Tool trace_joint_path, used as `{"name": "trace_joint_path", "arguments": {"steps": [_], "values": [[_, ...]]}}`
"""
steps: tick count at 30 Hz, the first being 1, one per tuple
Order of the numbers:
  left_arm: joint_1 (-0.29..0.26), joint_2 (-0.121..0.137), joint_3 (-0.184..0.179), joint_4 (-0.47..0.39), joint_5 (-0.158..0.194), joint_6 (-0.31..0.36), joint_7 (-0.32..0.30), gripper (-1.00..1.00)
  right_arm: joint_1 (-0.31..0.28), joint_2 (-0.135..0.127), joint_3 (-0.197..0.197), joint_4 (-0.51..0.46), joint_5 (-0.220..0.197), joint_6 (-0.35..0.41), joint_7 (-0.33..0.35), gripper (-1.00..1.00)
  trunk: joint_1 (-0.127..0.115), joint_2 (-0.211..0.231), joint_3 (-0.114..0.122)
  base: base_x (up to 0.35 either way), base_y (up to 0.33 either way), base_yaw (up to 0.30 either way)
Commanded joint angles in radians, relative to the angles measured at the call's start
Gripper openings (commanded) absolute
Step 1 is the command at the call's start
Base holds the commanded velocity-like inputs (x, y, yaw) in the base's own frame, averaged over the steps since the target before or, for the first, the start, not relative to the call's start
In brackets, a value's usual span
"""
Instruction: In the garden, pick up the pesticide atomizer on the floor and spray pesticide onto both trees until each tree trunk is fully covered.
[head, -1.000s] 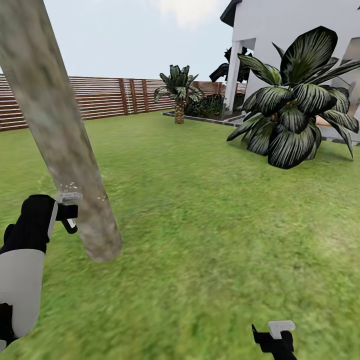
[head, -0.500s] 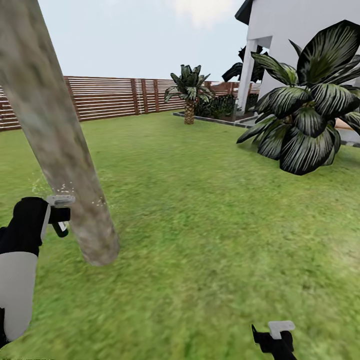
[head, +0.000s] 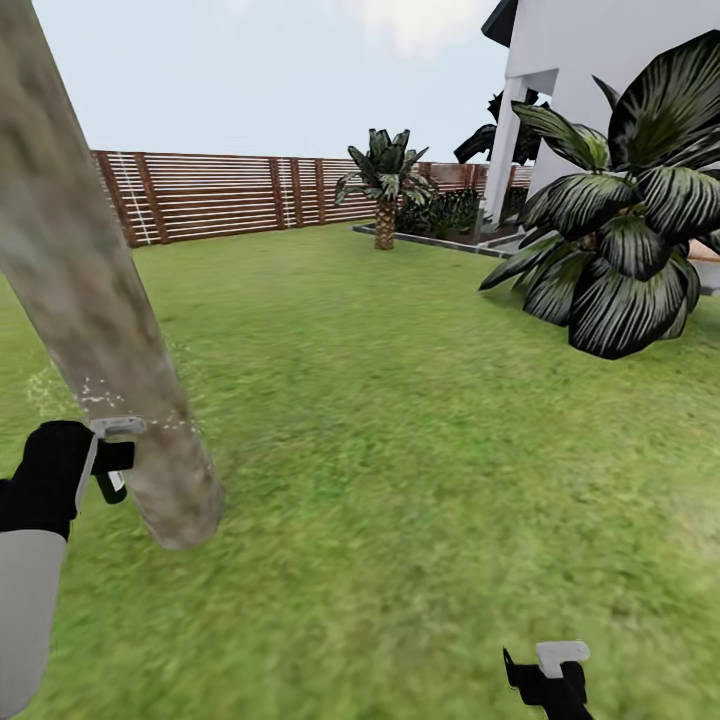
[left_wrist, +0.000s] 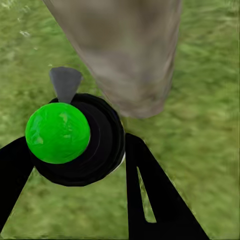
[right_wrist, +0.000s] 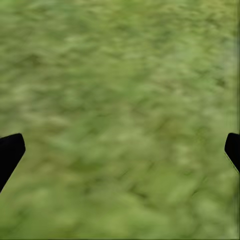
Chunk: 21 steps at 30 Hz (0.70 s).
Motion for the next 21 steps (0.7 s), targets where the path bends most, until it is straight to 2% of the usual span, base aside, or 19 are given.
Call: {"name": "trace_joint_path", "arguments": {"steps": [1,5,11,15,21], "values": [[0.016,0.016,0.000,0.001,0.009,-0.001,0.000,-1.00,0.000,0.000,0.000,0.000,0.000,0.000,0.000,1.00,0.000,0.000,0.000,0.315,-0.034,0.000],[0.056,0.026,0.000,0.002,0.008,-0.003,0.002,-1.00,0.000,0.000,0.000,0.000,0.000,0.000,0.000,1.00,0.000,0.000,0.000,0.294,-0.010,0.000],[0.109,0.007,-0.004,0.004,0.018,-0.008,0.002,-1.00,0.000,0.001,0.000,0.000,0.000,-0.001,0.000,1.00,0.000,0.000,0.000,0.032,-0.001,0.187],[0.110,0.006,-0.001,0.003,0.019,-0.010,0.001,-1.00,0.000,0.000,0.000,0.000,0.000,-0.001,0.000,1.00,0.000,0.000,0.000,0.000,0.000,0.250],[0.111,0.003,0.001,0.000,0.020,-0.041,0.001,-1.00,0.001,-0.001,0.000,0.000,0.000,-0.001,0.000,1.00,0.000,0.000,0.000,0.035,0.037,0.025]]}}
